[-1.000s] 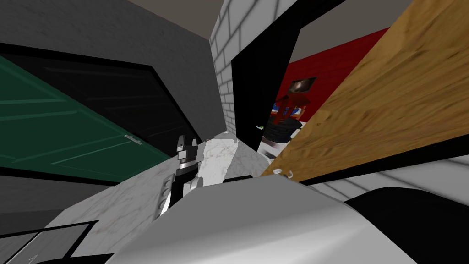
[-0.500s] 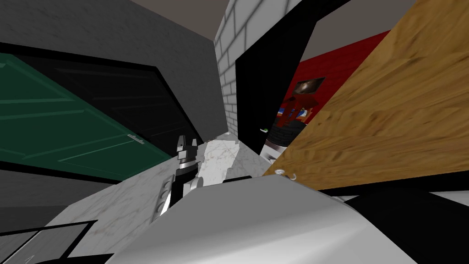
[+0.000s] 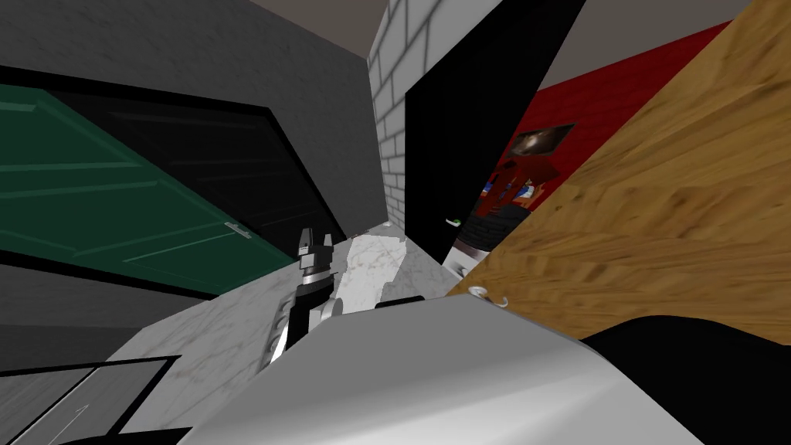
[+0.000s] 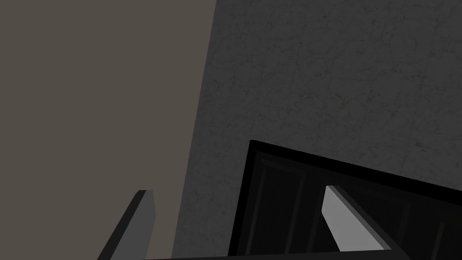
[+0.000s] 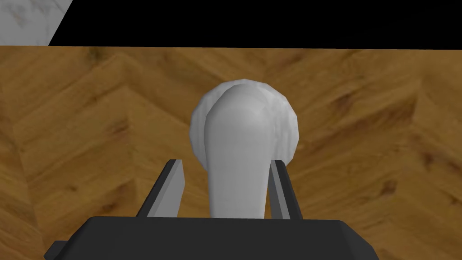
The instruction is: Pull the door open
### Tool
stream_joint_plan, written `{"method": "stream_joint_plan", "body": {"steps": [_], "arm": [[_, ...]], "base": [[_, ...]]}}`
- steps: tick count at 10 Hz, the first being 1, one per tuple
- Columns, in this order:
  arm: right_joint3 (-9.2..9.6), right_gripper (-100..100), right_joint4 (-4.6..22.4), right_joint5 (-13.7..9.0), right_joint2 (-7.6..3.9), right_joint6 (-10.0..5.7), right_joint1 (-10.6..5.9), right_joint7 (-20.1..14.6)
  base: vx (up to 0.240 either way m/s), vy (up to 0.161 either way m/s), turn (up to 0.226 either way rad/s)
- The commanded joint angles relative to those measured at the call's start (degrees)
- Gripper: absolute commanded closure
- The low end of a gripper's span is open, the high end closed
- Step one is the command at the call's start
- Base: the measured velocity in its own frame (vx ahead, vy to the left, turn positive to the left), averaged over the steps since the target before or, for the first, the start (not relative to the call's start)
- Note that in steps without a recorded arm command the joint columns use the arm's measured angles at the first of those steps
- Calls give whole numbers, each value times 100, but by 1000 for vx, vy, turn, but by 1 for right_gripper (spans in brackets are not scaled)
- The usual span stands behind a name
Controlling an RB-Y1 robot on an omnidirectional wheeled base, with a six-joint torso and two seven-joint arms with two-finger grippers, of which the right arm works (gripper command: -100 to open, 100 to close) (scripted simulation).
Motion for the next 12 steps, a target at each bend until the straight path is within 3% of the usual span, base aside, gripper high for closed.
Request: {"method": "stream_joint_plan", "body": {"steps": [1, 7, 12], "arm": [[76, 100, 145, 42, 118, 36, -6, 13], [39, 100, 322, -13, 187, -33, 36, -8], [-10, 100, 497, -118, 256, -357, 150, -41]], "base": [[16, 30, 204], [-6, 16, 100], [-129, -4, 212]]}}
